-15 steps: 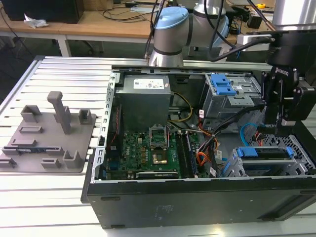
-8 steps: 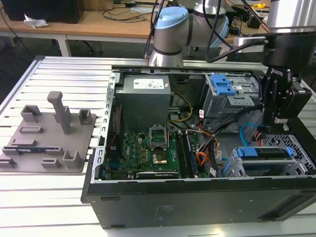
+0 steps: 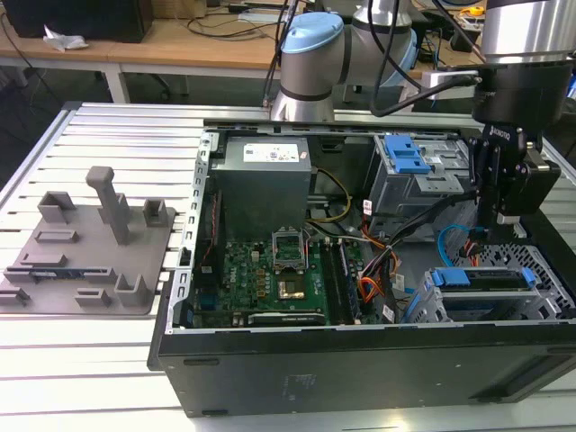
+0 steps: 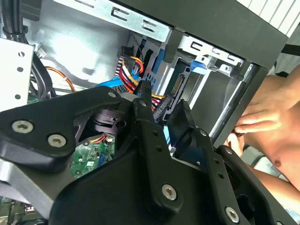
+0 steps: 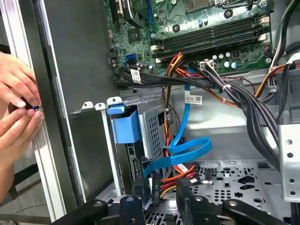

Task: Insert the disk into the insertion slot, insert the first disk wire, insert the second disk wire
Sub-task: 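Insert the first disk wire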

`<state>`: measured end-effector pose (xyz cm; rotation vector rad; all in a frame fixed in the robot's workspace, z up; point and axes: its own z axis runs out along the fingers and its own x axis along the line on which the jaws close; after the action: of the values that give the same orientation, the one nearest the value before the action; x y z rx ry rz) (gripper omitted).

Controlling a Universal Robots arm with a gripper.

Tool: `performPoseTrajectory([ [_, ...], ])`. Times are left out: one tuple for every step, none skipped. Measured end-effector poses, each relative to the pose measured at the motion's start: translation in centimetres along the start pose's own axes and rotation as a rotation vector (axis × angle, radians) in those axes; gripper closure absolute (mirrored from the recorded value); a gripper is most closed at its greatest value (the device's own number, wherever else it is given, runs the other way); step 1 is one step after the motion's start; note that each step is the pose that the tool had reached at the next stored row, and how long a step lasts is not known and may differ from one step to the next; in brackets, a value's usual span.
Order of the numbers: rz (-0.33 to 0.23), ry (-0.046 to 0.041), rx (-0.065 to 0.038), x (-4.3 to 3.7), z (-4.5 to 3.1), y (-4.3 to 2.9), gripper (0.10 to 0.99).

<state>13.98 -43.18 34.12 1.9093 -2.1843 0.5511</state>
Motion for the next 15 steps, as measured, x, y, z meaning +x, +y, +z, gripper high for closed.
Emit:
performPoseTrajectory([
  [0.0,-0.0001,0.0,0.0,0.01,0.0,0.678],
  [0.0,-0.0001,-0.001,0.0,0.01,0.01,0.678],
  [0.0,-0.0001,-0.001,0.0,0.01,0.01,0.678],
  [0.0,-0.0003,-0.001,0.0,0.01,0.03,0.678],
  [0.0,-0.0003,-0.001,0.0,0.01,0.04,0.678],
  [0.001,-0.0005,0.001,0.0,0.01,0.09,0.678],
  [0.002,-0.0011,0.005,0.0,0.01,0.11,0.678],
  [0.007,-0.0021,0.016,0.0,0.0,0.14,0.678],
  [0.012,-0.0033,0.028,0.0,-0.01,0.19,0.678],
  [0.013,-0.0036,0.031,0.0,-0.01,0.26,0.678],
  [0.013,-0.0036,0.031,0.0,-0.01,0.34,0.678],
  [0.013,-0.0036,0.031,0.01,-0.02,0.42,0.678],
  [0.013,-0.0036,0.031,0.01,-0.03,0.49,0.678],
  [0.013,-0.0036,0.031,-0.01,-0.04,0.49,0.678],
  [0.013,-0.0036,0.031,-0.05,-0.06,0.49,0.678],
])
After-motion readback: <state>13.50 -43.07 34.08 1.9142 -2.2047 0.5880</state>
